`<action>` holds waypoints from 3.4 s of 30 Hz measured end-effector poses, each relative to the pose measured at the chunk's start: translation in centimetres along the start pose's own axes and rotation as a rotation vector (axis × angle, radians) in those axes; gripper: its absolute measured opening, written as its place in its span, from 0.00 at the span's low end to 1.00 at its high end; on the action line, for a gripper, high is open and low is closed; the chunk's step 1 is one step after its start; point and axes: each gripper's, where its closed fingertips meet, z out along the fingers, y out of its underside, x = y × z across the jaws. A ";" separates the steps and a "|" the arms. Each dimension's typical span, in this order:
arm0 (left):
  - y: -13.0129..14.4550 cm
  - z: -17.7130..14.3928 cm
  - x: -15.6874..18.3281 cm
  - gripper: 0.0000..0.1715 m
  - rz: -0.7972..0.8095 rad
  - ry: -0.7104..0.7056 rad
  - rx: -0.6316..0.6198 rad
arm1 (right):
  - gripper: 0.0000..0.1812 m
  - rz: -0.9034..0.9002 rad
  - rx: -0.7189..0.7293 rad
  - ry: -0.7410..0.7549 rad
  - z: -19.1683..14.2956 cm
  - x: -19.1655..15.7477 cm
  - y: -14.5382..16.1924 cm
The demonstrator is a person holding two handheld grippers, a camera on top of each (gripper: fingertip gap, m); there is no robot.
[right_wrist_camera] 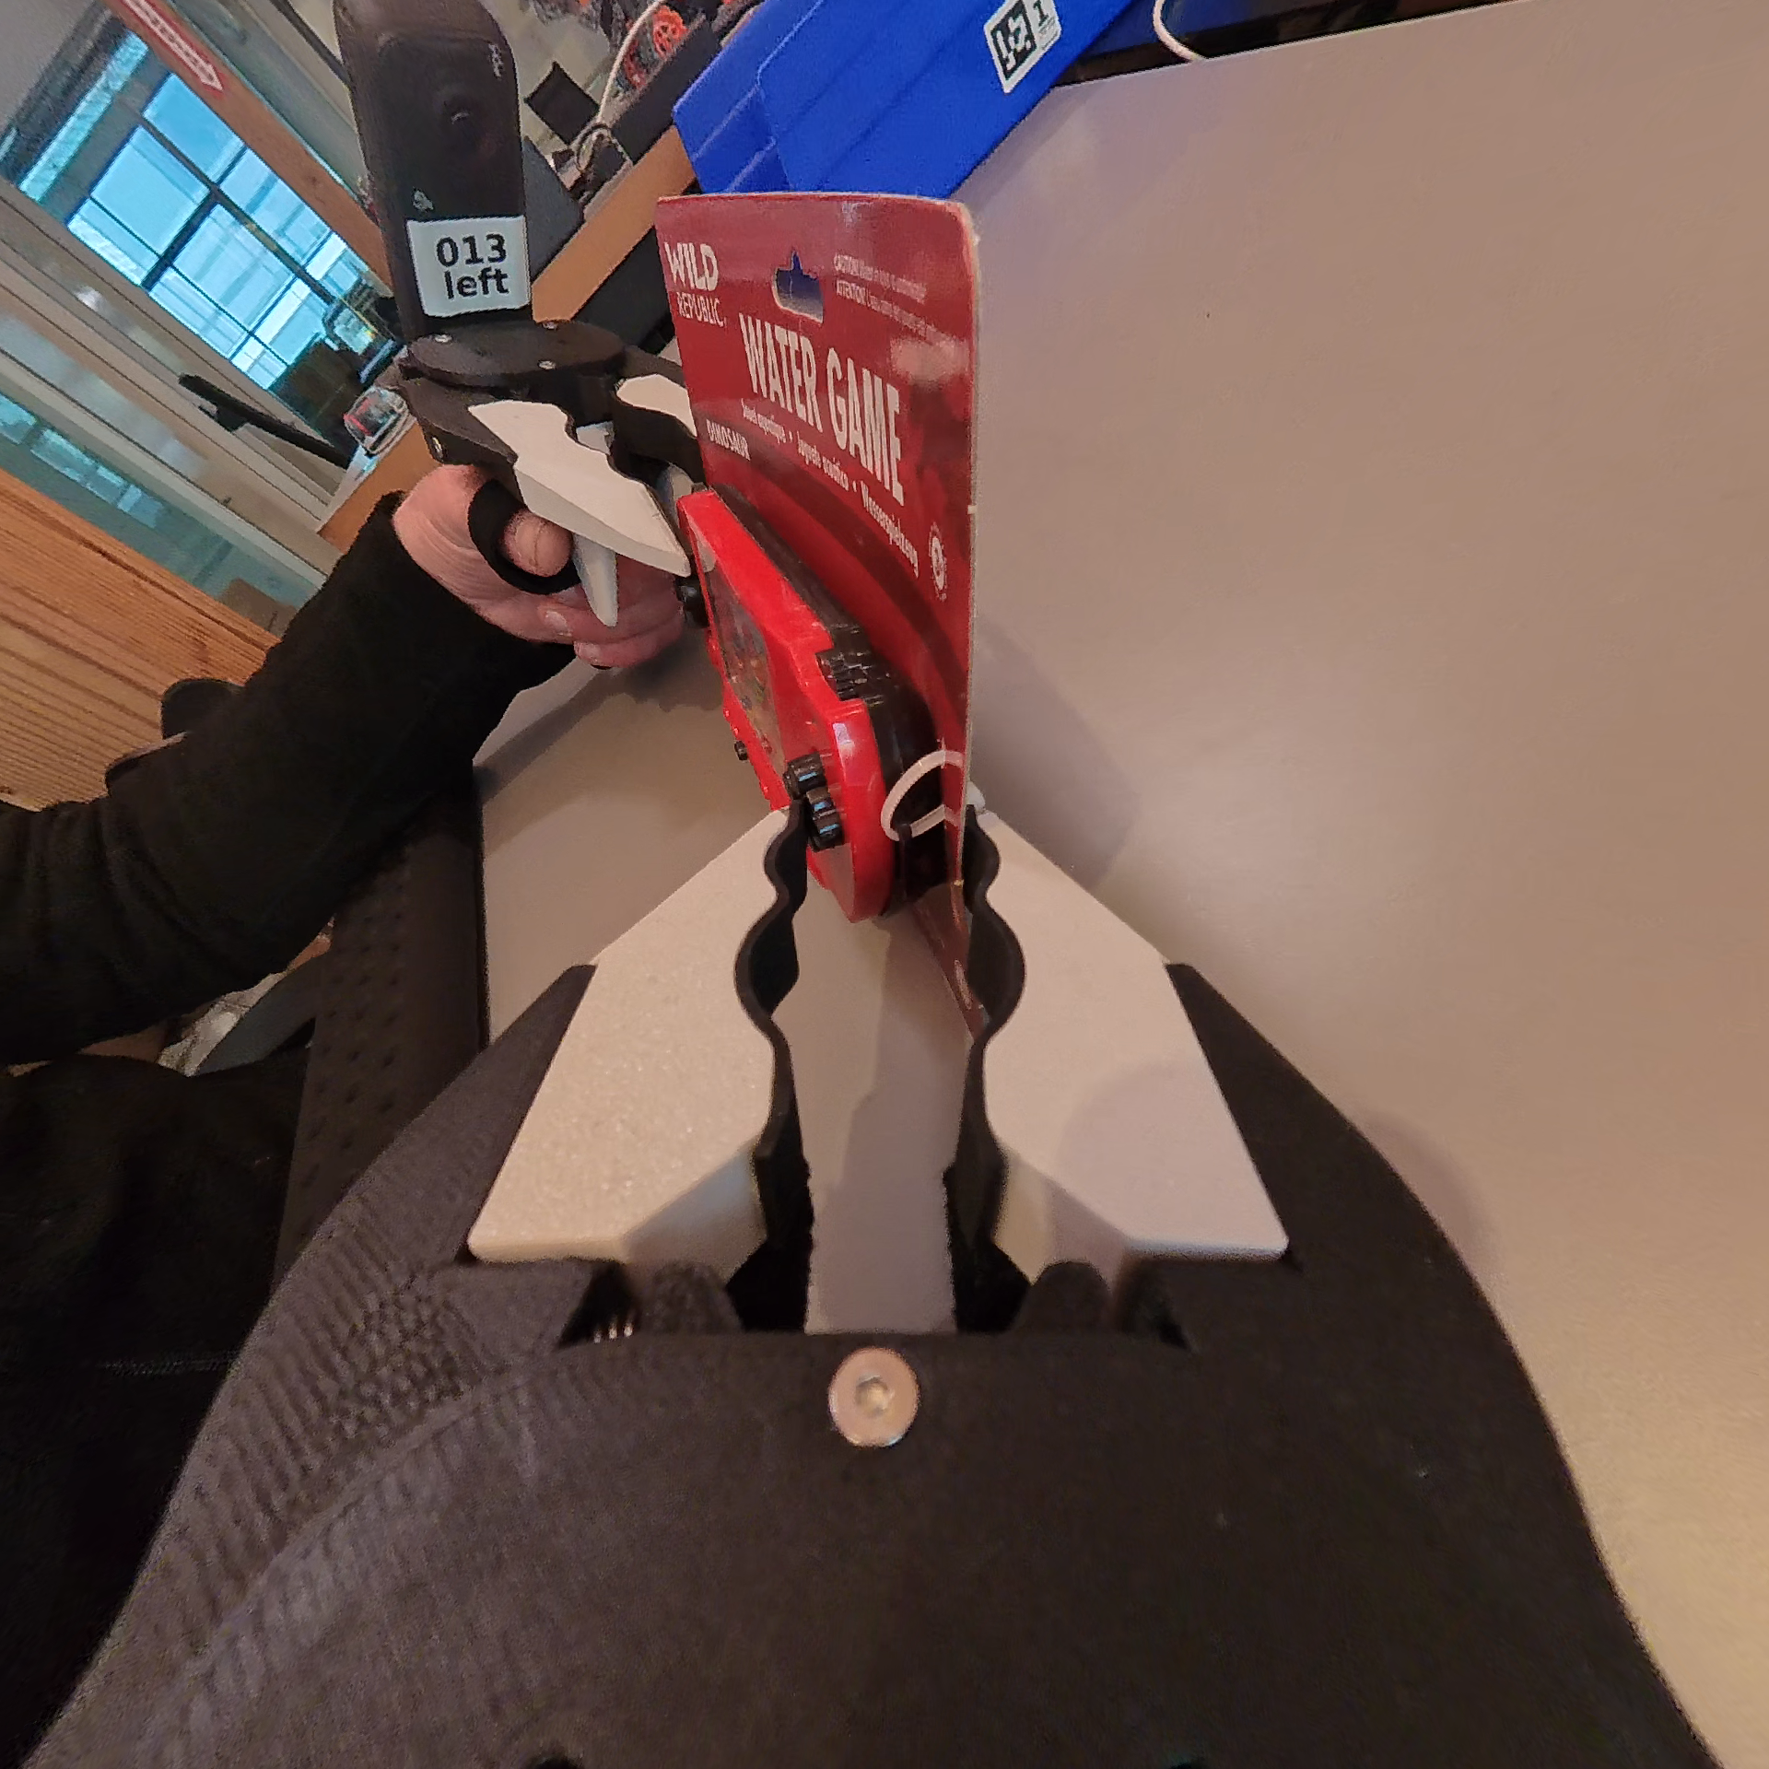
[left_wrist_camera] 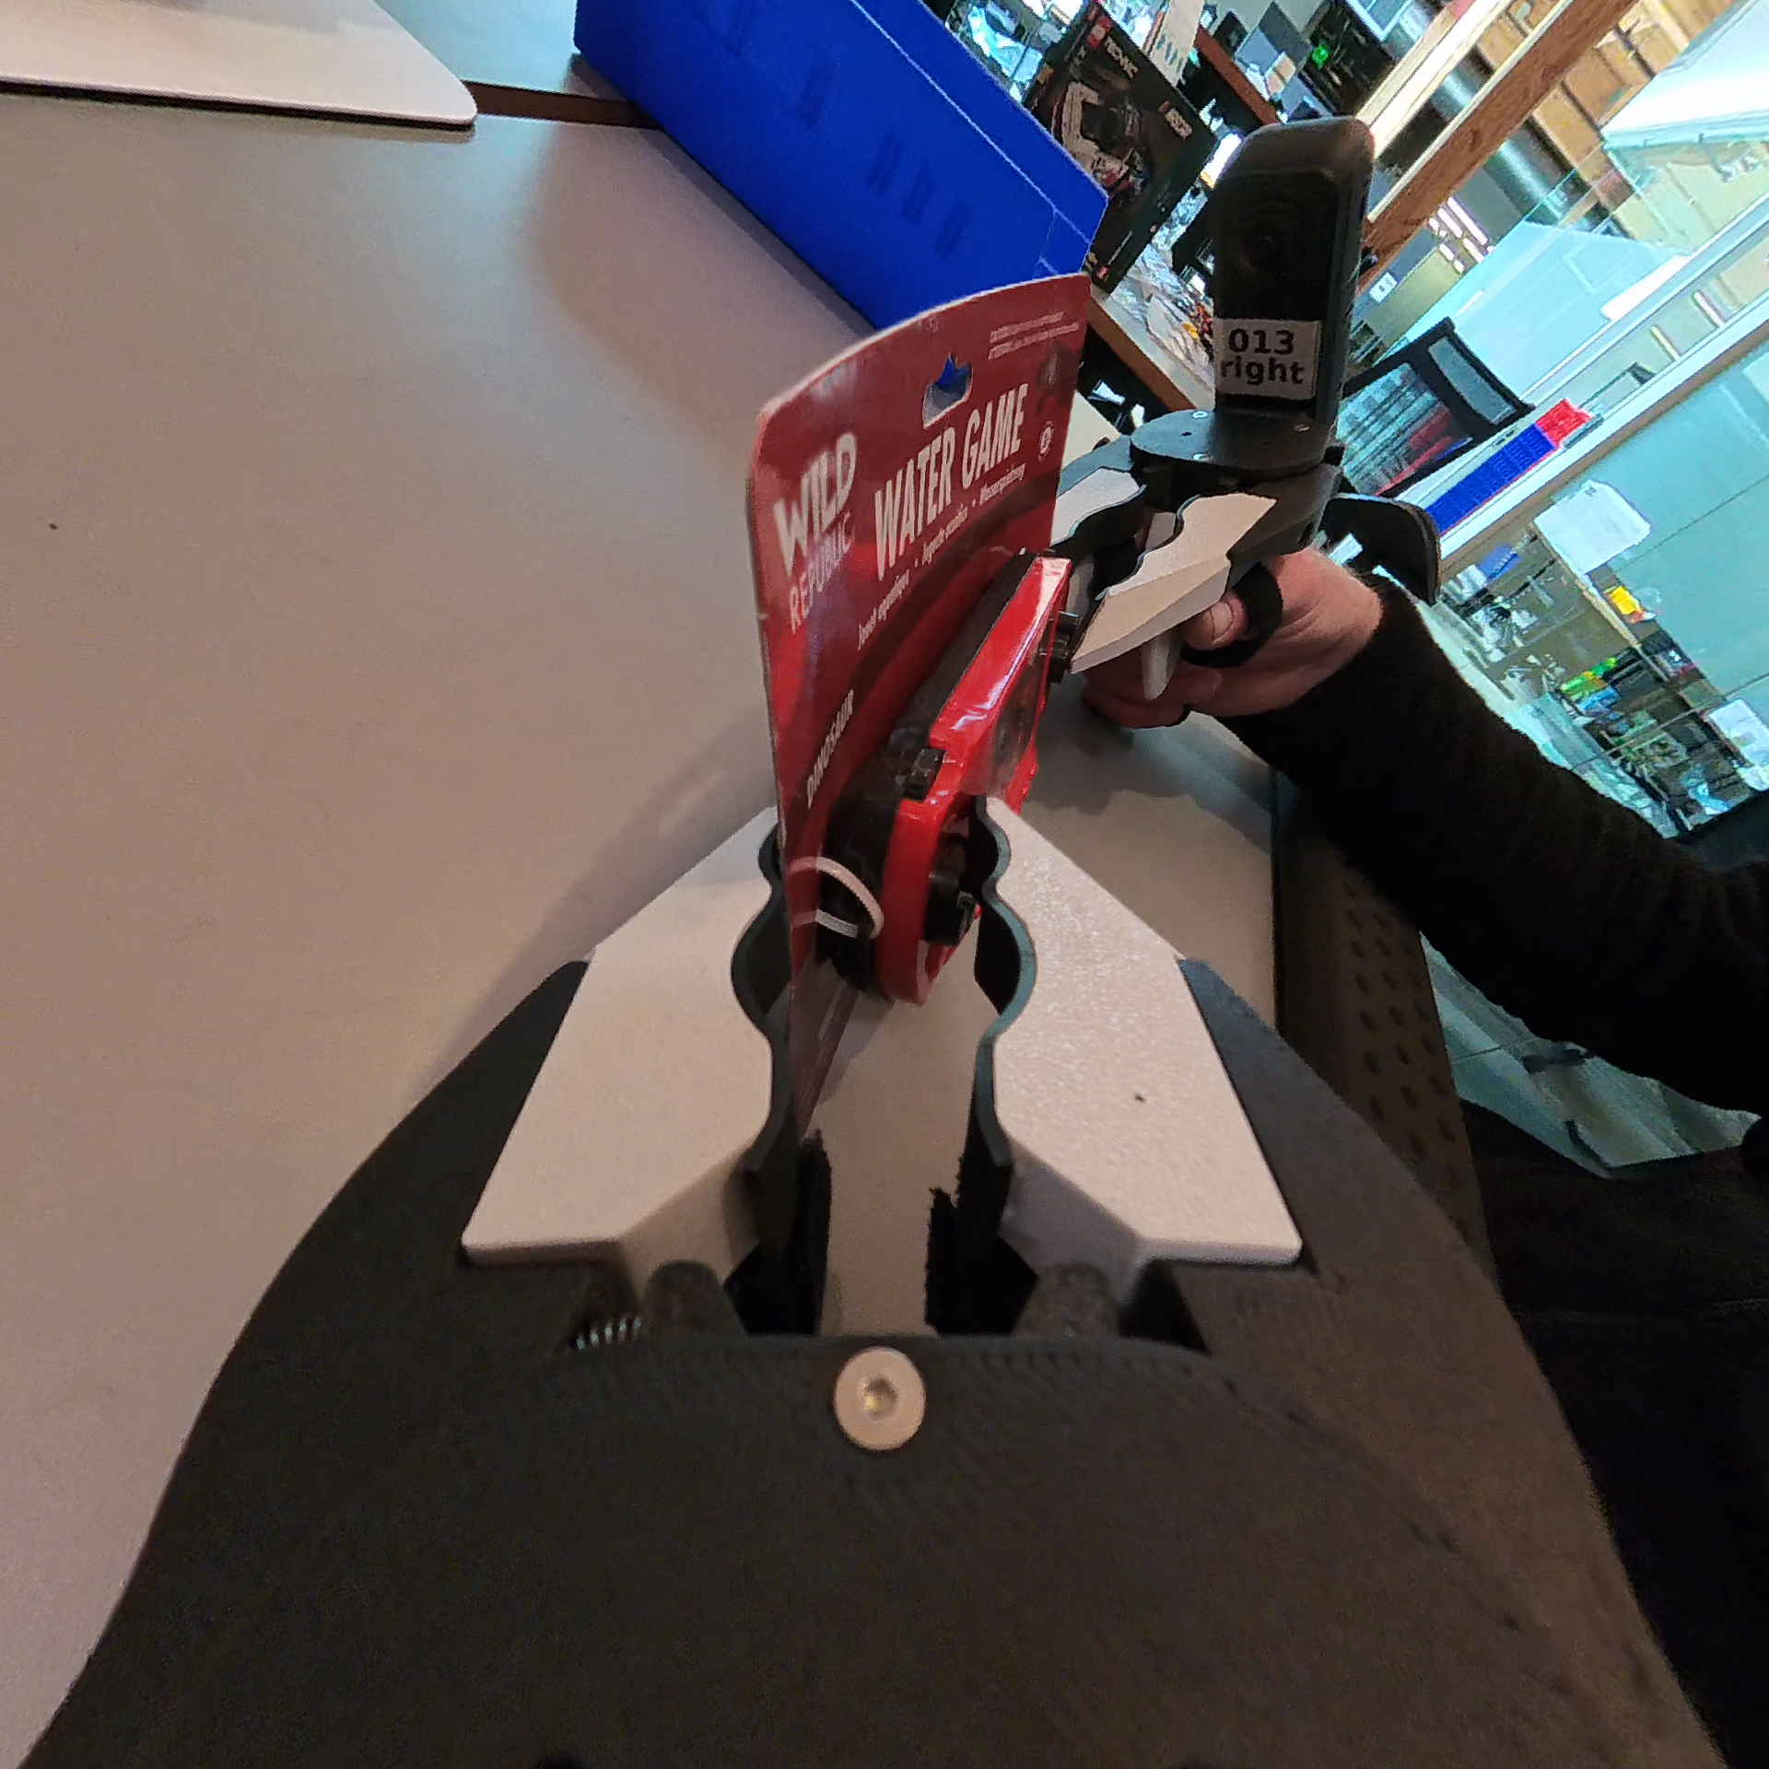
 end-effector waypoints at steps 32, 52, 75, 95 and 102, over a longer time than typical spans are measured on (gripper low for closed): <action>0.6 -0.6 0.6 0.16 0.130 -0.040 0.001 | 0.15 -0.060 -0.003 -0.002 -0.2 -0.6 0.3; 1.4 -1.1 1.2 0.21 0.203 -0.024 0.006 | 0.17 -0.216 -0.035 0.044 -0.1 -0.8 0.8; 1.6 -0.9 0.7 0.19 0.330 -0.140 0.010 | 0.13 -0.207 -0.049 0.060 0.0 -0.8 0.8; 1.5 -0.7 0.7 0.18 0.175 -0.076 -0.006 | 0.16 -0.194 -0.037 0.045 0.0 -0.8 0.6; 1.3 -0.3 0.5 0.18 0.189 -0.104 -0.039 | 0.19 -0.169 -0.031 0.066 -0.1 -0.2 0.6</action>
